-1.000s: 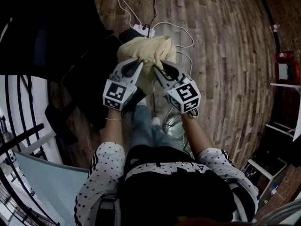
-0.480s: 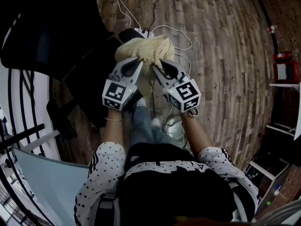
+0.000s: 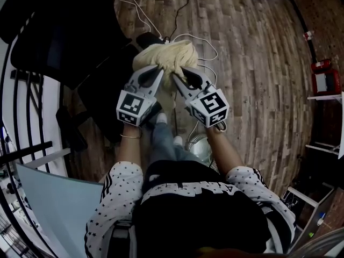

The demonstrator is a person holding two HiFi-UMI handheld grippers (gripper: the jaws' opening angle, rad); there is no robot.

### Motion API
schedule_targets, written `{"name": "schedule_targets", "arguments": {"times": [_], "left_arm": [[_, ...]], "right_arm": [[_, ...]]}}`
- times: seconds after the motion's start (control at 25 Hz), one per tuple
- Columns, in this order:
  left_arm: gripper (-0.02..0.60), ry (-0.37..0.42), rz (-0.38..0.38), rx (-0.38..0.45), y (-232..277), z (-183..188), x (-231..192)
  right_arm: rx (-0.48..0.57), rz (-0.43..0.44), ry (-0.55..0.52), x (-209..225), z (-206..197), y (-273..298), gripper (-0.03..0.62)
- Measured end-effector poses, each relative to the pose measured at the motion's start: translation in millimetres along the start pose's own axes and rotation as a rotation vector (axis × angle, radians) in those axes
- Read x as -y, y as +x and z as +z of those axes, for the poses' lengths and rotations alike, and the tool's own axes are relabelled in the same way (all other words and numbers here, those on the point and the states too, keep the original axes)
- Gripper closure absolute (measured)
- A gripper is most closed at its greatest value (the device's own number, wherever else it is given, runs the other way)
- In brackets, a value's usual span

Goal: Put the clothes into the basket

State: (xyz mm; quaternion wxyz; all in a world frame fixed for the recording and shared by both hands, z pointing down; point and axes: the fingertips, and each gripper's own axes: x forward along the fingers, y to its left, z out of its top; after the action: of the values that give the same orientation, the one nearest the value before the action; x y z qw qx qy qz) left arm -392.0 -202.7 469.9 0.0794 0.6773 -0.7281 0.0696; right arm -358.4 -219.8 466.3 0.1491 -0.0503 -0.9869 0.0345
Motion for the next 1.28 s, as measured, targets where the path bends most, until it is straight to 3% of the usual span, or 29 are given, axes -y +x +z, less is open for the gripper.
{"name": "schedule_targets", "arguments": {"times": [0.8,1.28], "left_arm": [[0.543,0.041,0.024,0.059,-65,58,72],[0.545,-0.002,-0.002,0.094,-105,74,65]], "right_arm": [[0.102,0.013,-0.074,-59,48,-81,0.493],[0.098,0.005,-0.103,-102,76,-78,0.494]]}}
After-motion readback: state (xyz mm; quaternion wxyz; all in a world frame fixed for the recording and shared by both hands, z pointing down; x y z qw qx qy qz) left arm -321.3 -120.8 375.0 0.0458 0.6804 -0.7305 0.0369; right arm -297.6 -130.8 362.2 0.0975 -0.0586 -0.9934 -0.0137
